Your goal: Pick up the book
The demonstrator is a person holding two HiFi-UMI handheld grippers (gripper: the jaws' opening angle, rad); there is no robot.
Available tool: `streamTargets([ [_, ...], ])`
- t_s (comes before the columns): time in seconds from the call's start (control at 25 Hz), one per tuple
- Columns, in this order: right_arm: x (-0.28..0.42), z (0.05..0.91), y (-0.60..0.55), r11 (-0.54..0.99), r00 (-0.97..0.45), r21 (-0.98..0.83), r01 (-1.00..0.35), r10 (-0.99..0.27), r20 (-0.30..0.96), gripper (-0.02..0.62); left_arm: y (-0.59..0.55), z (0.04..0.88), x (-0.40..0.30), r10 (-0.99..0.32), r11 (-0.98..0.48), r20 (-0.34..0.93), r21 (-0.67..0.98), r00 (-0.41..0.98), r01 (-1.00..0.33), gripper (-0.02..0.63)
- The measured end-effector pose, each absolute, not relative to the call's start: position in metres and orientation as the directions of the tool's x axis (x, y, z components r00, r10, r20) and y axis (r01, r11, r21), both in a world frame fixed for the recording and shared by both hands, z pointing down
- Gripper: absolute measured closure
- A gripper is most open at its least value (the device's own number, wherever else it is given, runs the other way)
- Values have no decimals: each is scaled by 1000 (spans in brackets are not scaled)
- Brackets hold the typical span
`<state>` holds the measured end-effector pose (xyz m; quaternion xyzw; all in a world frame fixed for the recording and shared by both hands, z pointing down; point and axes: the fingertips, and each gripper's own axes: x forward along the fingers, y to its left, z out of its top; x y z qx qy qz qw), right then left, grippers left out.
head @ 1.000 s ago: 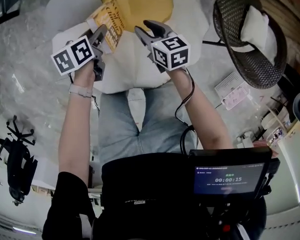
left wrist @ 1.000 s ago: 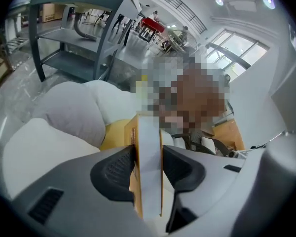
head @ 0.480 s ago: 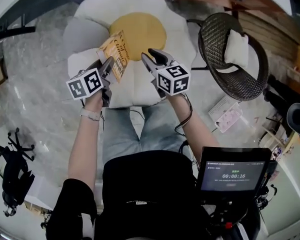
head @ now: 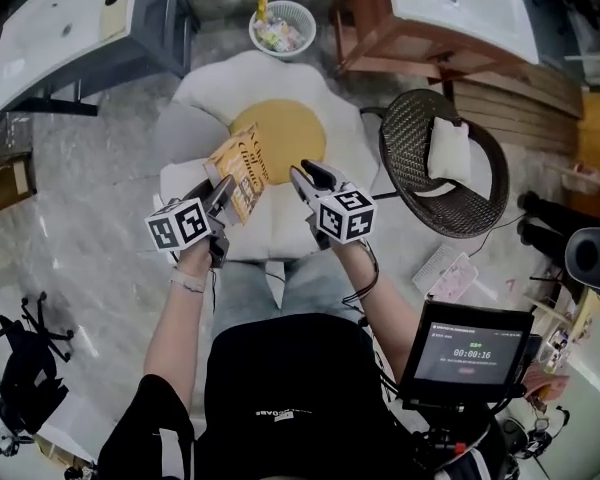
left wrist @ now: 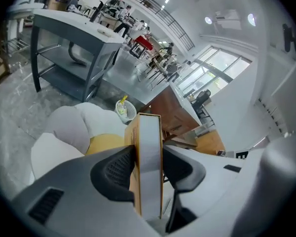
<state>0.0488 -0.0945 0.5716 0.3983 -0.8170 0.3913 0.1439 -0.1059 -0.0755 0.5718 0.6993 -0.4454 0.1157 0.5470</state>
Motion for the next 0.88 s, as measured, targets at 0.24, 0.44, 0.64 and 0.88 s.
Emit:
streamTargets([
  [0.24, 56, 512, -91, 368, -635, -531, -763, -577, 513, 462, -70, 507, -105, -539, -42, 608, 671, 582, -740, 430],
  [0.44, 58, 465, -93, 371, -634, -536, -758, -611, 474, 462, -75, 454, -99, -576, -81, 554, 692, 600, -717, 430],
  [0.64, 60, 438, -89, 395, -632, -514, -761, -630, 451, 462, -69, 412, -97, -605, -123, 508, 701, 613, -702, 430],
  [0.88, 65, 395, -86, 397, -627, -517, -758, -663, 410, 462, -60, 371, -96, -626, -144, 478, 705, 616, -694, 431],
])
